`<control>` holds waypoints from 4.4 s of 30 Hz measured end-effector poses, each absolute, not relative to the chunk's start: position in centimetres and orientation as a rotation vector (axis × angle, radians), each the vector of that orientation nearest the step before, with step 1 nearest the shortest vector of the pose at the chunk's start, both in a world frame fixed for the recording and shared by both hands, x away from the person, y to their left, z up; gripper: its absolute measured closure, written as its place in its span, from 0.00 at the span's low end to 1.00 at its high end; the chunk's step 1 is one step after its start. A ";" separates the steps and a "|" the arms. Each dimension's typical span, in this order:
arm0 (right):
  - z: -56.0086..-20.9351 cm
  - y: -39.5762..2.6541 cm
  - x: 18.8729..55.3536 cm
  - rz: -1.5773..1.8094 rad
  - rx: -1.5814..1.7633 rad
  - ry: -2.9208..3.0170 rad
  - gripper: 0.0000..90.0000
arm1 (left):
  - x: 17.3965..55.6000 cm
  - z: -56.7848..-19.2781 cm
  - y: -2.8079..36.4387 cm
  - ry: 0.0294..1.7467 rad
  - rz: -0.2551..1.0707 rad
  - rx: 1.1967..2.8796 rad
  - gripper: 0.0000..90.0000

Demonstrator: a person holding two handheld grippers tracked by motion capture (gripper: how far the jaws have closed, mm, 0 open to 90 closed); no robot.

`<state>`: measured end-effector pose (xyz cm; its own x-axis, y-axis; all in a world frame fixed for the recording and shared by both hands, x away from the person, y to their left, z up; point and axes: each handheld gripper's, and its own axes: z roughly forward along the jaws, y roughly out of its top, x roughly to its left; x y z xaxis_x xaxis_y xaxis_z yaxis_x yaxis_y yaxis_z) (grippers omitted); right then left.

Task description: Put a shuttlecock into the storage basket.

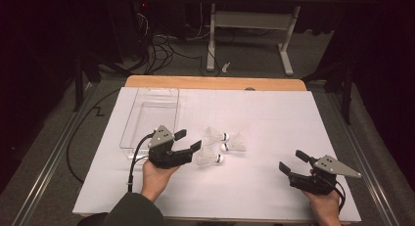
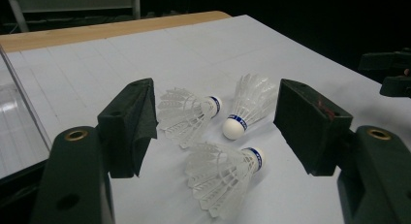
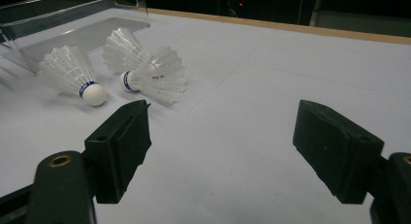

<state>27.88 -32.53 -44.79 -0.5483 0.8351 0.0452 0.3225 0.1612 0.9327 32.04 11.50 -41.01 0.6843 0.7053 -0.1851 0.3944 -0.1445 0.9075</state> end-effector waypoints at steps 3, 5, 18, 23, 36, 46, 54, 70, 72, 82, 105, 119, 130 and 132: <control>-44.8 -32.5 27.9 1.379 1.093 1.957 0.24 | 32.2 -41.0 11.4 0.881 0.344 1.766 0.36; -44.8 -32.5 27.9 1.379 1.092 1.960 0.24 | 32.3 -40.9 11.3 0.880 0.347 1.766 0.36; -44.8 -32.5 27.9 1.379 1.085 1.963 0.24 | 33.1 -40.6 10.4 0.870 0.351 1.771 0.37; -44.8 -32.5 27.9 1.382 1.084 1.962 0.24 | 33.5 -40.5 10.2 0.869 0.359 1.771 0.37; -44.8 -32.4 27.9 1.381 1.075 1.960 0.24 | 34.3 -40.5 9.2 0.859 0.361 1.790 0.37; -44.8 -32.4 27.9 1.384 1.075 1.960 0.24 | 35.0 -40.2 8.4 0.852 0.369 1.800 0.37; -44.8 -32.4 27.9 1.387 1.076 1.959 0.24 | 35.6 -39.9 7.9 0.857 0.387 1.804 0.37; -44.7 -32.4 27.9 1.398 1.079 1.954 0.24 | 37.2 -39.6 6.1 0.852 0.383 1.839 0.38; -44.8 -32.4 27.9 1.395 1.078 1.956 0.24 | 37.4 -39.5 5.9 0.850 0.382 1.848 0.38; -44.8 -32.4 27.9 1.396 1.079 1.956 0.24 | 37.9 -39.5 5.5 0.866 0.376 1.868 0.38; -44.7 -32.4 27.9 1.401 1.080 1.954 0.24 | 38.9 -38.6 5.3 0.959 0.277 1.965 0.43; -44.7 -32.3 27.8 1.395 1.072 1.957 0.24 | 40.1 -38.3 4.9 1.060 0.184 2.119 0.46; -44.7 -32.3 27.8 1.395 1.070 1.958 0.24 | 41.0 -38.5 4.5 1.097 0.110 2.195 0.51; -44.7 -32.3 27.8 1.393 1.069 1.959 0.24 | 41.2 -38.7 4.4 1.113 0.102 2.209 0.52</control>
<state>27.80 -32.32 -44.69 -0.5633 0.8253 0.0388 0.3076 0.1659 0.9369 41.19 4.42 -38.66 0.6358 0.7421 -0.2124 0.6914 -0.4251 0.5842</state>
